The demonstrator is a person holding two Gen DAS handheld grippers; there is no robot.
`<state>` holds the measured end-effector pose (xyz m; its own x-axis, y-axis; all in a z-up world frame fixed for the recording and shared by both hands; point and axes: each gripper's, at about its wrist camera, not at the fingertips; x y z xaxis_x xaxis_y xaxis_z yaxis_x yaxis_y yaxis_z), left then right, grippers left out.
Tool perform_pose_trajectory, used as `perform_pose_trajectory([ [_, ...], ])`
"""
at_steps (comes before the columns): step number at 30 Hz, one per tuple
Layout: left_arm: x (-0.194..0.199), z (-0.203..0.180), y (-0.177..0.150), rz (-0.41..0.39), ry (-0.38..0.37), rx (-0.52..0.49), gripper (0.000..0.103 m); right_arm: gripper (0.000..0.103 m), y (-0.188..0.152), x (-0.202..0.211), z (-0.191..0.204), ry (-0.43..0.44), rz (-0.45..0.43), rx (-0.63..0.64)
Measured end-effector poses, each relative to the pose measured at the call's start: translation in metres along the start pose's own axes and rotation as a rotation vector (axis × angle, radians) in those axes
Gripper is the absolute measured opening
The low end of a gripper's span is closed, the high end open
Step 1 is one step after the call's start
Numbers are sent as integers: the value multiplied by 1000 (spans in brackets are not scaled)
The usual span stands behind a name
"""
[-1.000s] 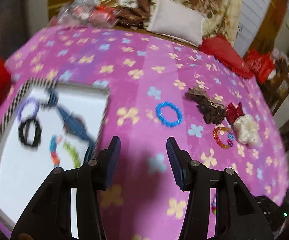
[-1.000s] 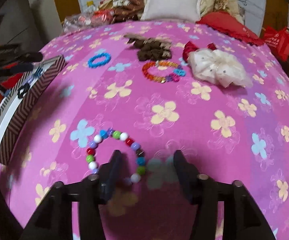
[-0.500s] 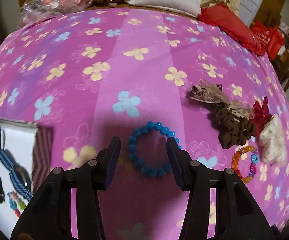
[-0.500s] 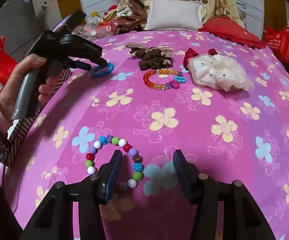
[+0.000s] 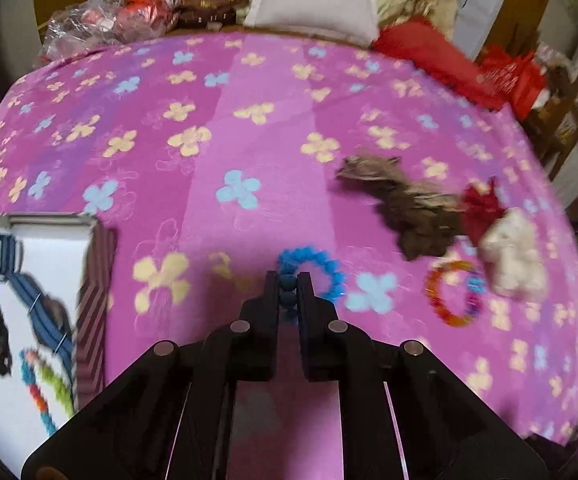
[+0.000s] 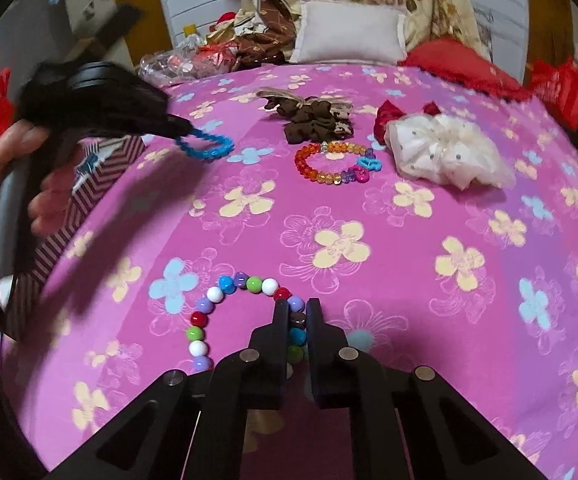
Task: Organize jewelry
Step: 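Grasp the blue bead bracelet with left tool while right tool carries multicolour bracelet to tray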
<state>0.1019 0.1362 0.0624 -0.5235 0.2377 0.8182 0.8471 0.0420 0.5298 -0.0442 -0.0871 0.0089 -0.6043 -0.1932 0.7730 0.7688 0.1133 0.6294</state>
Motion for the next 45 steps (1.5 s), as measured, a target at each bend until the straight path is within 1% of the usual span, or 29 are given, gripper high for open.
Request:
perform_pose_trajectory([
  [2,22,-2,-8,-39,-19,-4,7,8,2,3,-3,17,3,-29],
  [3,41,-2,-15,-71,-38,-5,7,8,4,6,-4,21,0,-39],
  [6,81,2,-31,-140,-73,-9,7,8,10,16,-5,20,-10,-61],
  [9,111,13,-41,-184,-99,7,7,8,17,26,-4,18,-21,-75],
  [11,126,21,-47,-211,-89,18,7,8,23,33,0,20,-27,-74],
  [13,142,35,-52,-256,-43,32,7,8,30,41,11,8,-36,-44],
  [16,151,59,-57,-282,-9,67,7,8,39,52,29,-1,-50,3],
  [19,152,89,-62,-276,16,124,7,8,49,61,50,5,-65,44],
  [23,154,121,-72,-265,67,177,7,8,67,69,90,32,-82,107],
  [26,157,146,-78,-258,106,211,7,8,80,69,127,72,-76,155],
  [30,158,185,-84,-257,102,285,7,8,94,62,183,114,-69,222],
  [32,154,203,-86,-242,108,328,7,8,99,55,214,141,-61,254],
  [33,150,217,-89,-224,95,361,7,8,101,51,227,155,-54,267],
  [34,147,227,-91,-210,90,386,7,8,103,47,240,167,-46,279],
  [35,144,237,-93,-199,97,411,7,8,105,40,259,187,-31,295],
  [36,143,242,-94,-193,105,425,7,8,106,35,270,200,-21,303],
  [38,139,258,-97,-175,134,470,7,8,109,22,298,248,12,311],
  [40,136,271,-100,-162,150,511,7,8,109,9,316,301,51,298],
  [42,133,281,-103,-148,151,546,7,8,108,-10,326,333,104,270],
  [45,129,286,-105,-132,139,565,7,8,100,-43,328,332,180,228],
])
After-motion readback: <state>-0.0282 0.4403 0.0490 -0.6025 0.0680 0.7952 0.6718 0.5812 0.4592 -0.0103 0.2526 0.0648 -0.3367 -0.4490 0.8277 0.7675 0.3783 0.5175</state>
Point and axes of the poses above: each gripper's, at about its wrist camera, not at the fingertips, and x roughly against the way its jaws point, z to its left, y to its top, and after that the axes turned 4 degrees about -y, right-handed
